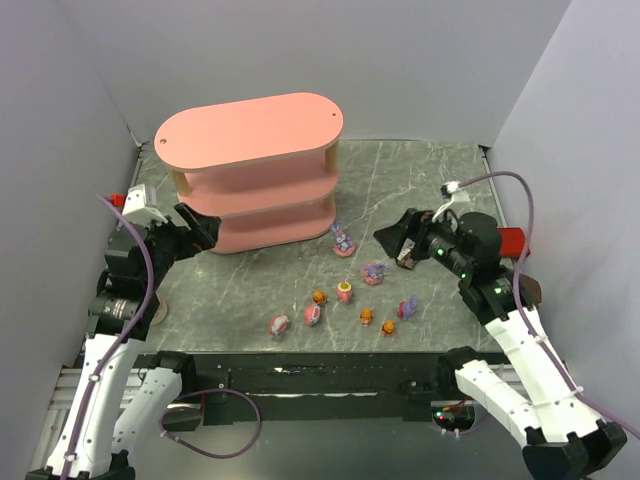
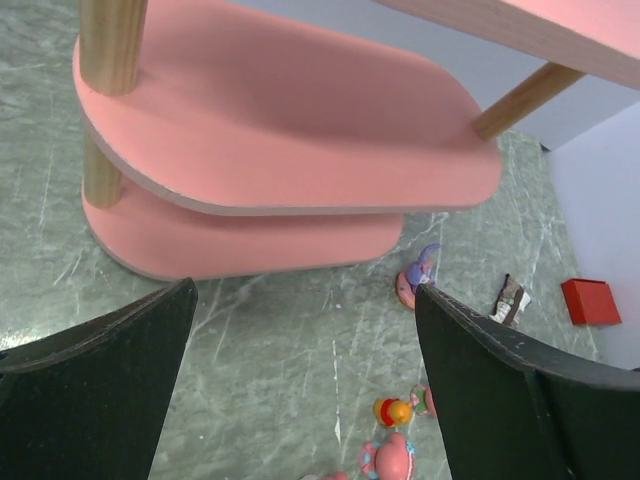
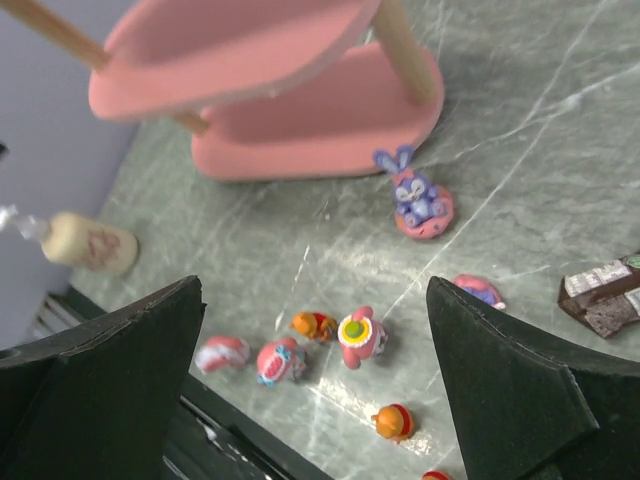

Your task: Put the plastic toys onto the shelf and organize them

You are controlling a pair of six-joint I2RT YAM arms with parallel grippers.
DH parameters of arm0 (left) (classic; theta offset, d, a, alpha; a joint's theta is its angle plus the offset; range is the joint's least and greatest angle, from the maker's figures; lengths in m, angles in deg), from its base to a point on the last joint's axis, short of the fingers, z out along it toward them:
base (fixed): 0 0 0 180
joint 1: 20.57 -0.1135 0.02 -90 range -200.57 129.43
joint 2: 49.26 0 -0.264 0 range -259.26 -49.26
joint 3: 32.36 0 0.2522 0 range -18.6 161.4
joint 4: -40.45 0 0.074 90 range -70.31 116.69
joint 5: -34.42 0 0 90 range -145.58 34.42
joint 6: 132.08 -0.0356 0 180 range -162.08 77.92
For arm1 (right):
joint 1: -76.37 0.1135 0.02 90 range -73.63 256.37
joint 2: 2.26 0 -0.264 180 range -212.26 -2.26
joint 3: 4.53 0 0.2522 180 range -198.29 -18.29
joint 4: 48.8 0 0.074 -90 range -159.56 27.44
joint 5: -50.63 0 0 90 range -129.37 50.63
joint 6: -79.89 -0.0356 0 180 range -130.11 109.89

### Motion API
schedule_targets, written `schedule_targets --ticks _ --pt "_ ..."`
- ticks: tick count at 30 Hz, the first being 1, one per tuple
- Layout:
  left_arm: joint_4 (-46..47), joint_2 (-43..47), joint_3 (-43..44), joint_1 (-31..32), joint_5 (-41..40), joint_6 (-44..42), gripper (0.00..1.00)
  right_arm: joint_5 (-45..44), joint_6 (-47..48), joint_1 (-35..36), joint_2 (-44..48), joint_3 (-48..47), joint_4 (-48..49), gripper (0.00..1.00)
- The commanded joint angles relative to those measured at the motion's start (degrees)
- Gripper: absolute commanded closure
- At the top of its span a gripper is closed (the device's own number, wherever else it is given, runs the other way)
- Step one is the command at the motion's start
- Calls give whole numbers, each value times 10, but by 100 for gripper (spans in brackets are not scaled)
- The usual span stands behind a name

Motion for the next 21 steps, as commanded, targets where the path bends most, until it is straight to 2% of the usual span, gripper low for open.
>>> schedule_targets --ticks 1,8,15,16,21 --pt "29 19 2 0 34 -19 3 -12 67 55 11 38 57 2" --pt "50 45 -24 0 39 -26 4 -75 120 165 -23 91 125 2" --pt "79 45 -47 0 71 -22 4 -139 133 288 -154 100 160 5" --pt "80 44 -46 0 69 -21 4 -159 139 324 -168 99 173 5" --pt "77 36 -43 0 66 -23 4 -230 140 417 -242 91 208 9"
